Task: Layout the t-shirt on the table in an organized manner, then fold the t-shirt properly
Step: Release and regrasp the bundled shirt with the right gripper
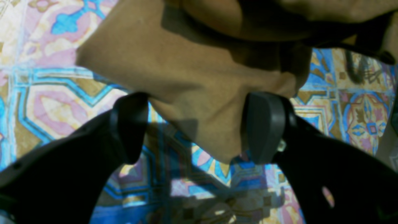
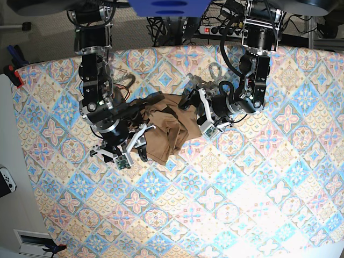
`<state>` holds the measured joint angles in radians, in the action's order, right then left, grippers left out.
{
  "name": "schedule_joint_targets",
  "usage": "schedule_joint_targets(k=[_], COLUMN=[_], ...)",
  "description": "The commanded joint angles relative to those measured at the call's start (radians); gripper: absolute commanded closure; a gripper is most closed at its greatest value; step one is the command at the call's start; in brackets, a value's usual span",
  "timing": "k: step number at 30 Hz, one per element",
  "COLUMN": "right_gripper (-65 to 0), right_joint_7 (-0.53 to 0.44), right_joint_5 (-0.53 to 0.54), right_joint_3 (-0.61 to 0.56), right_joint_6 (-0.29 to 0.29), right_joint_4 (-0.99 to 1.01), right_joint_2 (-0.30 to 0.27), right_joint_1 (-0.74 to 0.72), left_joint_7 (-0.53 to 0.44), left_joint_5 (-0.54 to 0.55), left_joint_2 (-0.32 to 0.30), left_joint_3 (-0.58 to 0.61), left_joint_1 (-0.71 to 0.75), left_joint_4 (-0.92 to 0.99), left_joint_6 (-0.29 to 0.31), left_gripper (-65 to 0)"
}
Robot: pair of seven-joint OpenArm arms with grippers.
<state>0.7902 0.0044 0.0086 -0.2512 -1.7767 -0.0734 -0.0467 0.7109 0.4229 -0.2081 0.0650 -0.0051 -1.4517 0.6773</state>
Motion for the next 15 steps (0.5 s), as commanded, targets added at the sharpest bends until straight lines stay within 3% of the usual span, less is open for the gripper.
schedule_joint_targets(k=[1, 15], right_gripper=[-29.2, -29.2], right_joint_7=[-0.028, -0.035], right_joint_5=[0.01, 0.01], right_joint_3=[0.011, 0.06], right_joint_6=[0.002, 0.002], right_joint_4=[-0.015, 0.036], right_joint_2=[-0.007, -0.004], right_joint_1=[-0.02, 0.005], left_joint_7=[-0.017, -0.017], left_joint_5=[0.018, 0.018], left_joint_2=[-0.001, -0.003], left_joint_3=[-0.001, -0.001], left_joint_1=[-0.016, -0.016], left_joint_4=[-0.014, -0.014], left_joint_6=[0.002, 0.002], left_gripper=[-47.0, -47.0])
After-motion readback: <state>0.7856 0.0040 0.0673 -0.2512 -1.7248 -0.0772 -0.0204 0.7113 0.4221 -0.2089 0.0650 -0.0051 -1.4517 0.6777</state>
